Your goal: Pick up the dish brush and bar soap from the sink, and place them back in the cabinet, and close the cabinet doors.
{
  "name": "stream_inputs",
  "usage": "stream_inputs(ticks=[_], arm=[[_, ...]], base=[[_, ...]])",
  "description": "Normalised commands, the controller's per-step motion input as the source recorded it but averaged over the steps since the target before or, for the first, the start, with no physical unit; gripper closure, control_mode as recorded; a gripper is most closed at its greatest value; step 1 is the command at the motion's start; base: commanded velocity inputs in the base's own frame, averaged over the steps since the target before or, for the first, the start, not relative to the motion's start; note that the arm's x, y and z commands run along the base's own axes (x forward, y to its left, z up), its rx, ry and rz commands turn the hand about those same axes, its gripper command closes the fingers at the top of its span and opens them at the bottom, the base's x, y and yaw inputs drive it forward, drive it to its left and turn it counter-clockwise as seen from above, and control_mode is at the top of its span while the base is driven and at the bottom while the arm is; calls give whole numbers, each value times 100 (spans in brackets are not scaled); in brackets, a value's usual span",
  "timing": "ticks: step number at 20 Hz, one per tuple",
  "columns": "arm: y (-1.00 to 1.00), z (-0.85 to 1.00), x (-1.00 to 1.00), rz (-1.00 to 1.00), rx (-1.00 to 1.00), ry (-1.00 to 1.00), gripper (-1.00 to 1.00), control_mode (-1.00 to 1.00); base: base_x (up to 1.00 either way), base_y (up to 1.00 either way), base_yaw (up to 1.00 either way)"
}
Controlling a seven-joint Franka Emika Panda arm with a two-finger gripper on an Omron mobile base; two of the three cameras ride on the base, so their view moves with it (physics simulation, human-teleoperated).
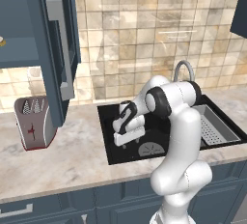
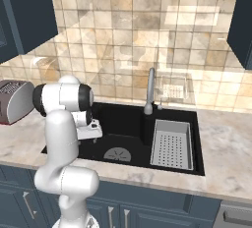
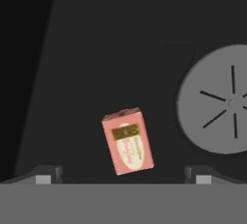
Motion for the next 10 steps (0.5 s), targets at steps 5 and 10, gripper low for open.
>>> stream_inputs(ticks=[5, 10], arm=[[-2, -6, -1, 6, 0, 0, -100, -100], [0, -7, 0, 5, 0, 0, -100, -100]], base=[[0, 0, 0], [0, 0, 0]])
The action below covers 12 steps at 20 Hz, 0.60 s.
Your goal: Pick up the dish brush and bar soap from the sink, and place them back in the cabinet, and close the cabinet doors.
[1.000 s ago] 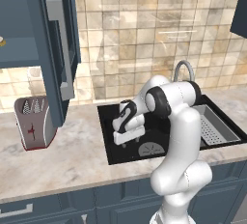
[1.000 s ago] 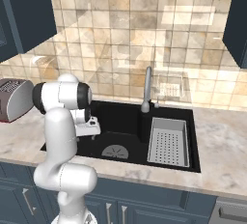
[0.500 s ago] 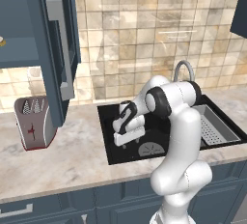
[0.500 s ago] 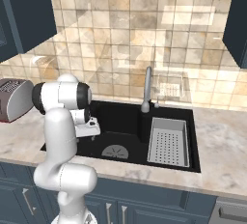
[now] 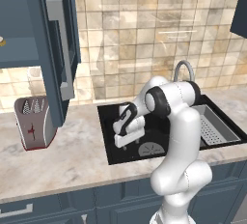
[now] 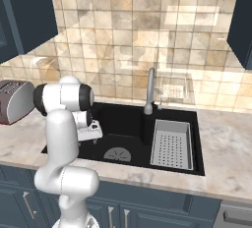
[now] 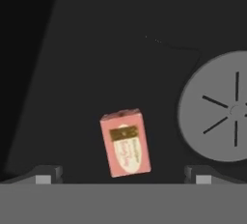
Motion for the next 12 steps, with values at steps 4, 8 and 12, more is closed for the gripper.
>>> stream_inputs(ticks=[4, 8, 12], arm=[[0, -7, 0, 3, 0, 0, -100, -100], [0, -9, 0, 3, 0, 0, -100, -100], [0, -8, 0, 2, 0, 0, -100, -100]], base=[[0, 0, 0], [0, 0, 0], [0, 0, 0]])
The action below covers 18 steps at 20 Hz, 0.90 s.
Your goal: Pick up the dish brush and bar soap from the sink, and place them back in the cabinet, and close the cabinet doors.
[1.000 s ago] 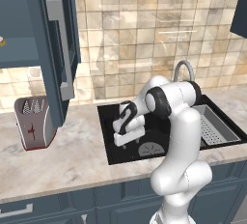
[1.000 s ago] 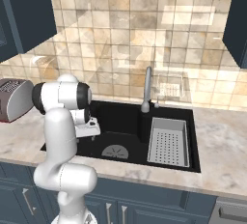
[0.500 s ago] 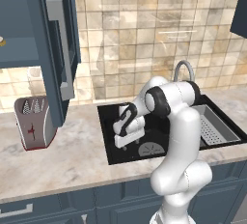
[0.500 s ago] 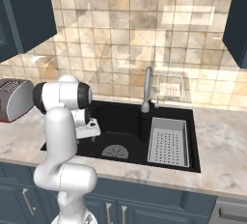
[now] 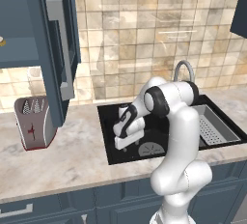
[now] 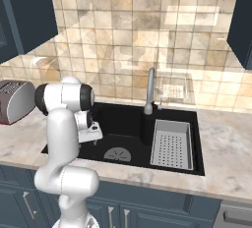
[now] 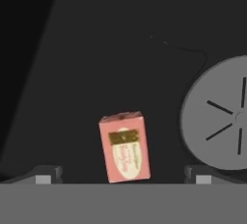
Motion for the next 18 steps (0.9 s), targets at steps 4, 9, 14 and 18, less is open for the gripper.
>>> stream_inputs(ticks=[4, 9, 14, 18], arm=[[0, -7, 0, 2, 0, 0, -100, -100], [0, -6, -3, 2, 0, 0, -100, -100], [0, -1, -8, 1, 0, 0, -100, -100], [0, 0, -8, 0, 3, 0, -100, -100]], base=[[0, 0, 0], [0, 0, 0], [0, 0, 0], [0, 0, 0]])
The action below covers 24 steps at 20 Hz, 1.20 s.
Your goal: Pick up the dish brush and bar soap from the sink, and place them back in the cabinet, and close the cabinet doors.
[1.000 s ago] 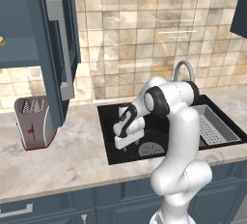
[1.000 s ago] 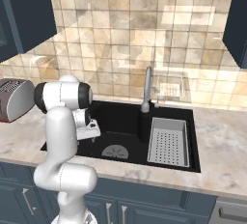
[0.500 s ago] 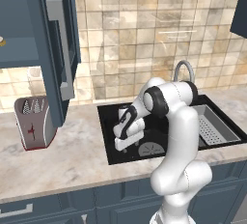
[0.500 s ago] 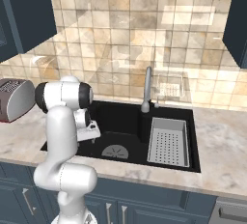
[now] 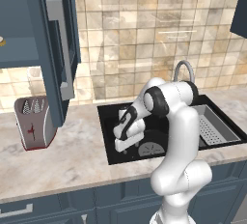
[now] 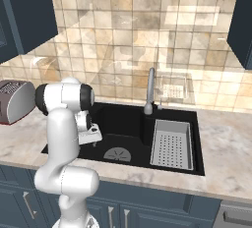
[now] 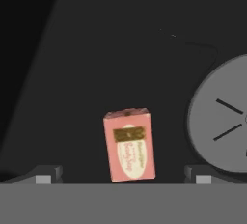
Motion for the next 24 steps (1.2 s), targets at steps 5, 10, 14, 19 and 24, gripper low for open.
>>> stream_inputs(ticks=[5, 10, 14, 19, 24], arm=[[-3, 0, -5, 0, 7, 0, -100, -100], [-4, -1, 0, 0, 7, 0, -100, -100], [0, 0, 0, 0, 2, 0, -100, -100], [0, 0, 0, 0, 0, 0, -100, -100], [0, 0, 0, 0, 0, 0, -100, -100]], base=[[0, 0, 0], [0, 0, 0], [0, 0, 0], [0, 0, 0], [0, 0, 0]])
